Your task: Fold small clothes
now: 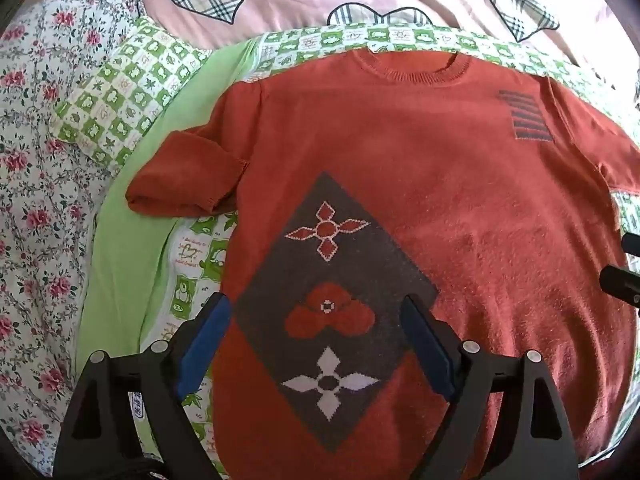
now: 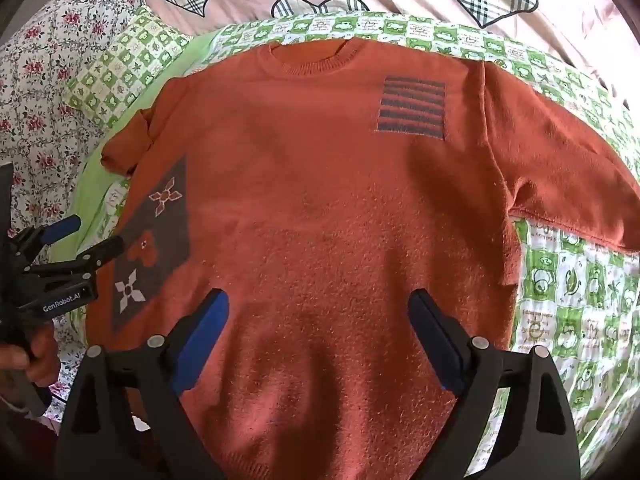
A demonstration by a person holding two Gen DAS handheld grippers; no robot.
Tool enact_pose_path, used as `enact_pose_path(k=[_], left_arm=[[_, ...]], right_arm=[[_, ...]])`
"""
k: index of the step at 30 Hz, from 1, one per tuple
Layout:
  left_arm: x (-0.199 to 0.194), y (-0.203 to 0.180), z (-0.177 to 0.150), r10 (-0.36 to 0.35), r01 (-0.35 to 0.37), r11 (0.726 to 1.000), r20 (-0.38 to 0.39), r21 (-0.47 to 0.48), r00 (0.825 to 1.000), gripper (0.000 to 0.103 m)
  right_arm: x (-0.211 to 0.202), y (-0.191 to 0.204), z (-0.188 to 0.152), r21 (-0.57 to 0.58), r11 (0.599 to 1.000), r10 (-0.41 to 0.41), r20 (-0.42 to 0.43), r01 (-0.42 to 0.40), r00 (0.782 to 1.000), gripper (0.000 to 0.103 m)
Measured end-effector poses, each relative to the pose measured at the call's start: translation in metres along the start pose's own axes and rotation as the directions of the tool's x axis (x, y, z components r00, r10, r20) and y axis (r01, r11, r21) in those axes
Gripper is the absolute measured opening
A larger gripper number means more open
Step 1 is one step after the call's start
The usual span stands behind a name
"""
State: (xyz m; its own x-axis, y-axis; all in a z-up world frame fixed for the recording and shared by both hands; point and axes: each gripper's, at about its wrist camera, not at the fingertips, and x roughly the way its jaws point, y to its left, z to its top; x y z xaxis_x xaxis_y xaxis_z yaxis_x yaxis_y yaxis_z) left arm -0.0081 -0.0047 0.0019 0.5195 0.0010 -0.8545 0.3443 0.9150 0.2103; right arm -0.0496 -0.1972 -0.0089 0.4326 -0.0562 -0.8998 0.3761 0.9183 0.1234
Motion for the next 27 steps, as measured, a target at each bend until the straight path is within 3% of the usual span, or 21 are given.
enact_pose_path(k=[10, 14, 18, 27], left_arm=[[-0.0026, 0.005, 0.0048, 0.011, -0.011, 1.0, 0.0, 0.01, 1.0, 0.087], [-0.0035, 0.0067, 0.0036, 0.013, -0.013, 1.0, 0.003, 0.008, 1.0, 0.087], [-0.0023, 0.0077, 0.0014, 0.003, -0.003, 1.0, 0.005, 0.003, 1.0, 0.087], [0.0001, 0.0082, 0.0044, -0.001, 0.001, 1.0, -0.01, 0.01, 1.0, 0.087]], right_arm=[[-0.0051, -0.0008, -0.0016, 0.009, 1.0, 0.006, -0.012, -0.005, 1.0, 0.091], [-0.0044, 0.0043, -0.0042, -0.029, 0.999, -0.044, 0.073, 0.046, 0.996, 0.091], [-0.0024, 0.002, -0.0066, 0.004, 1.0, -0.017, 0.015, 0.017, 1.0, 0.091], [-0.0039, 0.0009, -0.0074, -0.006, 0.998, -0.055, 0.024, 0.056, 0.998, 0.091]])
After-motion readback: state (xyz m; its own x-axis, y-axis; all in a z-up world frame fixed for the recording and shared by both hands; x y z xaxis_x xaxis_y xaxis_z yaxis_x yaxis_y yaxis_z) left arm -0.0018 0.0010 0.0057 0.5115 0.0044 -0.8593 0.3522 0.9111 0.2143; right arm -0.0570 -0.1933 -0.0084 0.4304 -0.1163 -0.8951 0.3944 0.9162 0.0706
